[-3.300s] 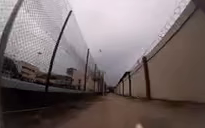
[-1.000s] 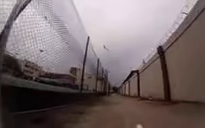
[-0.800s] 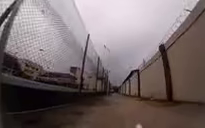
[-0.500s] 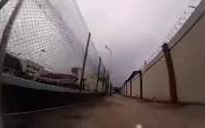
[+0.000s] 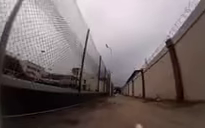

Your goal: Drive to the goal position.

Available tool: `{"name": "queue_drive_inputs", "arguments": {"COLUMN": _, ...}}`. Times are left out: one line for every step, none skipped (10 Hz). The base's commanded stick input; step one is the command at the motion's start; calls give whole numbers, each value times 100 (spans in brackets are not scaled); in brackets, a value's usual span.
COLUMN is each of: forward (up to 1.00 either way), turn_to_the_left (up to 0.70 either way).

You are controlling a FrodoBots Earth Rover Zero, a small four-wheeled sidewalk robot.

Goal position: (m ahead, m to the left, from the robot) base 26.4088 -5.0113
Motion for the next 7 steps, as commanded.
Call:
{"name": "queue_drive_inputs", "arguments": {"forward": 84, "turn_to_the_left": -26}}
{"name": "queue_drive_inputs", "arguments": {"forward": 84, "turn_to_the_left": -33}}
{"name": "queue_drive_inputs", "arguments": {"forward": 84, "turn_to_the_left": -33}}
{"name": "queue_drive_inputs", "arguments": {"forward": 84, "turn_to_the_left": -33}}
{"name": "queue_drive_inputs", "arguments": {"forward": 84, "turn_to_the_left": -33}}
{"name": "queue_drive_inputs", "arguments": {"forward": 84, "turn_to_the_left": -33}}
{"name": "queue_drive_inputs", "arguments": {"forward": 84, "turn_to_the_left": -33}}
